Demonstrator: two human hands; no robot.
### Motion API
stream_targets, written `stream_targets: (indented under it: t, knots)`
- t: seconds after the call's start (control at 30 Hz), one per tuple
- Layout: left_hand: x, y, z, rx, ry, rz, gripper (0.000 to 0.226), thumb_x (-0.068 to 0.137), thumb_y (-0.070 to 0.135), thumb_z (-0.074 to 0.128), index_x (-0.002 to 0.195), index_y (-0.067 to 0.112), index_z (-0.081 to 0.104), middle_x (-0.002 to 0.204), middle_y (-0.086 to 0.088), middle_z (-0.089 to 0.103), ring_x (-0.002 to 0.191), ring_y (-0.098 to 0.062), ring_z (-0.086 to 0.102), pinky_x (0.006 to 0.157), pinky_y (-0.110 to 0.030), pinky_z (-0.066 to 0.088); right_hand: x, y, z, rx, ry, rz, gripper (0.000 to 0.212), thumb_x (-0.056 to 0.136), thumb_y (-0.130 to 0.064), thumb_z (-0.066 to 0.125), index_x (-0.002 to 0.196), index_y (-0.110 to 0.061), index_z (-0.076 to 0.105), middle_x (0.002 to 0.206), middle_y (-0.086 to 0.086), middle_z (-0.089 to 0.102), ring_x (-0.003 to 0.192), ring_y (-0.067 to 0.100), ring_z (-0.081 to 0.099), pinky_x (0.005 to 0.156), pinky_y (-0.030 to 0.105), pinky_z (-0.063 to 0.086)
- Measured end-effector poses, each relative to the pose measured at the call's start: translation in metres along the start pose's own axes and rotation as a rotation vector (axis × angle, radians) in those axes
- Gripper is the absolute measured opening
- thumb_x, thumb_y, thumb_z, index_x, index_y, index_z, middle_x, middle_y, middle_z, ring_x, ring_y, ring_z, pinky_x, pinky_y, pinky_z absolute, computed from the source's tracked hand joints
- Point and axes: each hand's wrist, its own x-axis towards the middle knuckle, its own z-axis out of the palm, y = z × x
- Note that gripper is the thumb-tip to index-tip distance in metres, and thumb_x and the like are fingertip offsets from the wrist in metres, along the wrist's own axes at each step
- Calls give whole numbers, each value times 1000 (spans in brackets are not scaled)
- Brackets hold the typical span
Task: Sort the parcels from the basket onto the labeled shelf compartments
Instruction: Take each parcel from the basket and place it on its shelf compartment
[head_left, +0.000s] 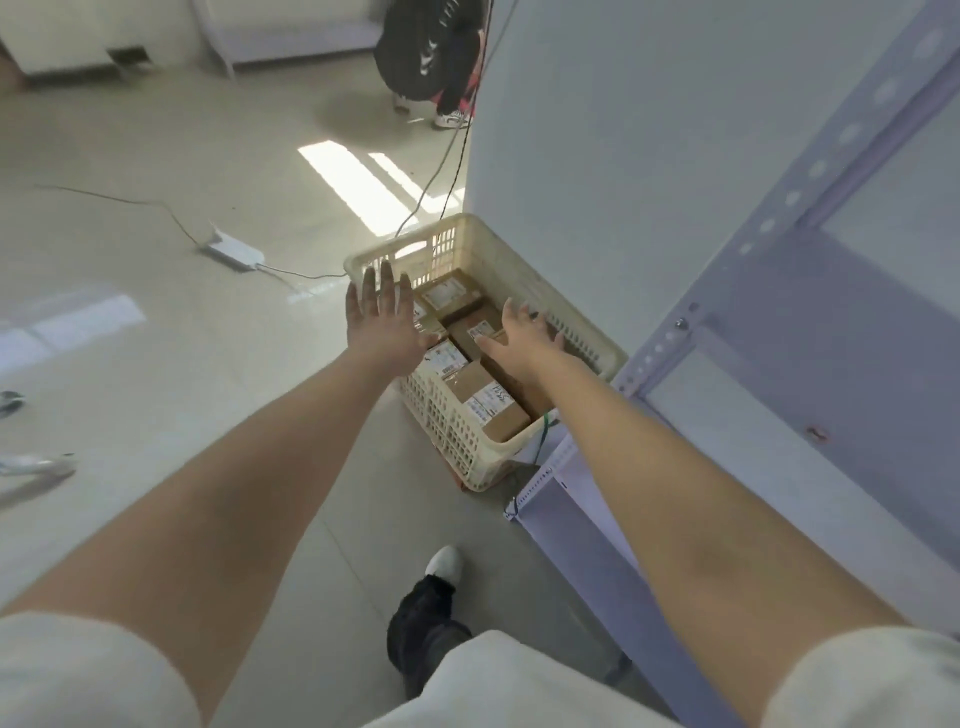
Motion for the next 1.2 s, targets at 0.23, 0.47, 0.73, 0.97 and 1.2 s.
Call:
stream_targets:
  t: [0.23, 0.47, 0.73, 0.97, 1.2]
  knots:
    - [119, 18, -40, 31, 1, 57, 84, 97, 61, 24, 150, 14, -22, 154, -10, -34, 143, -28, -29, 111, -45, -22, 94, 33, -58, 109, 40, 145, 83, 98, -59, 31, 155, -18, -12, 163, 9, -14, 149, 33, -12, 118, 57, -1]
    - [207, 42, -36, 15, -177, 145, 84, 98, 59, 24, 150, 13, -22, 155, -11, -30, 144, -30, -25, 118, -47, -12, 160, 62, -76, 279, 95, 271, 64, 100, -48, 42, 149, -8, 31, 148, 14, 43, 128, 31, 48, 105, 41, 41]
    - [322, 73, -20, 136, -342, 337, 88, 96, 62, 25, 150, 10, -21, 157, -14, -24, 147, -32, -16, 118, -49, -10, 213, 101, -79, 396, 85, 506, 49, 100, -35, 49, 141, -8, 43, 126, 12, 57, 103, 27, 61, 80, 32, 48]
    - [379, 97, 16, 117, -552, 344, 83, 98, 59, 23, 153, 4, -8, 161, -16, -7, 149, -32, -1, 119, -48, 3, 251, 147, -54, 507, 75, 653, 46, 99, -29, 53, 139, -8, 45, 124, 10, 59, 95, 23, 58, 76, 28, 48]
    - [382, 117, 115, 127, -939, 250, 77, 99, 59, 21, 150, 2, 22, 151, -19, 35, 133, -32, 43, 107, -40, 38, 311, 205, 5, 512, -49, 694, 62, 100, -33, 51, 152, -9, 28, 155, 14, 36, 137, 32, 40, 108, 38, 37]
